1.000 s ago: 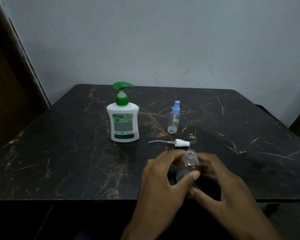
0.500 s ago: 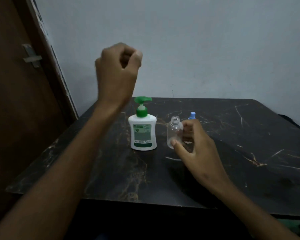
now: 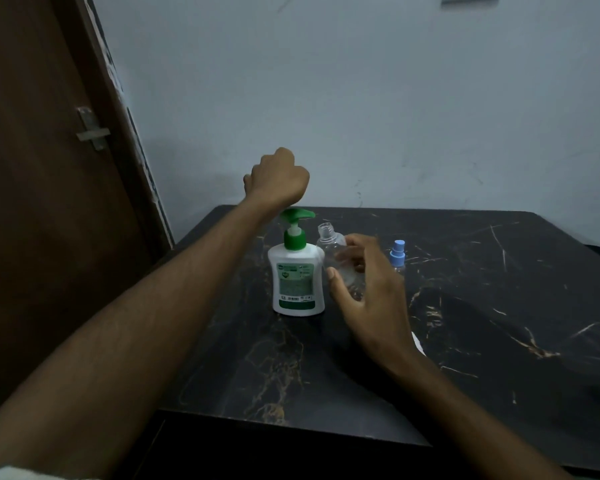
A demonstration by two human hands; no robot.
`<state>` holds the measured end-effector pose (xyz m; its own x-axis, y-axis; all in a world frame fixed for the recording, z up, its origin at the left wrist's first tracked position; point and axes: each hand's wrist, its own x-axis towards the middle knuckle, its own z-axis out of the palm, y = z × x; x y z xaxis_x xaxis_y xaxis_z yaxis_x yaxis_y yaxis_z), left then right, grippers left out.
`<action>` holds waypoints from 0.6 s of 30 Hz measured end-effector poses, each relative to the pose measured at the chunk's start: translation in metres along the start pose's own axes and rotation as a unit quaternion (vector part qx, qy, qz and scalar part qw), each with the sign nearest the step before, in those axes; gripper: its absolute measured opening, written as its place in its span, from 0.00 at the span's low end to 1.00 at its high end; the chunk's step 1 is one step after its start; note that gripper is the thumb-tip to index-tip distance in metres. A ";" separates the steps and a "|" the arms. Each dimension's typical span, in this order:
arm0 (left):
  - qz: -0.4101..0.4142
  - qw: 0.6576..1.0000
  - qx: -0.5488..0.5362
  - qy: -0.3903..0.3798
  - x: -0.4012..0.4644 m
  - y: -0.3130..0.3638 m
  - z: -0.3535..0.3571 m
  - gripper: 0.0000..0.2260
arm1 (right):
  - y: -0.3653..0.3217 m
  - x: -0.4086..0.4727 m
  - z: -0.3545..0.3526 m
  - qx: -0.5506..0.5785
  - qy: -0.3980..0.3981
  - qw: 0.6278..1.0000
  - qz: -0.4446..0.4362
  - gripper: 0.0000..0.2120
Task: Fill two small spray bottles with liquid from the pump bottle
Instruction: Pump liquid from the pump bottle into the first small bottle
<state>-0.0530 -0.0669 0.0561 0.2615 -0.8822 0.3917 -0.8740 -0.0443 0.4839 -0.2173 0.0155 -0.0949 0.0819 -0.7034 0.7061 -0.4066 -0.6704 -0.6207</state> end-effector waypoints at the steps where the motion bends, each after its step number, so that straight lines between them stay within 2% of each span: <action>1: 0.005 1.000 0.015 0.001 0.000 0.000 0.002 0.10 | 0.001 0.000 0.000 0.001 0.003 1.000 0.000 0.20; 4: 0.022 0.998 0.058 0.007 0.002 -0.002 0.006 0.06 | 0.002 0.000 0.000 0.002 0.019 1.000 -0.008 0.21; 11: 0.065 0.992 0.097 0.052 0.002 -0.005 0.014 0.04 | 0.003 0.006 -0.003 -0.001 0.040 0.999 -0.006 0.23; 15: 0.058 0.993 0.094 0.043 0.000 -0.009 0.019 0.06 | 0.004 0.007 -0.003 0.010 0.046 0.999 0.000 0.24; 18: 0.064 0.993 0.095 0.041 0.003 -0.008 0.015 0.03 | 0.003 0.006 -0.003 0.011 0.043 0.999 0.001 0.25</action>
<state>-0.0518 -0.0762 0.0415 0.1701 -0.8452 0.5066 -0.9616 -0.0299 0.2730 -0.2212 0.0101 -0.0919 0.0016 -0.6827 0.7307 -0.3862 -0.6744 -0.6293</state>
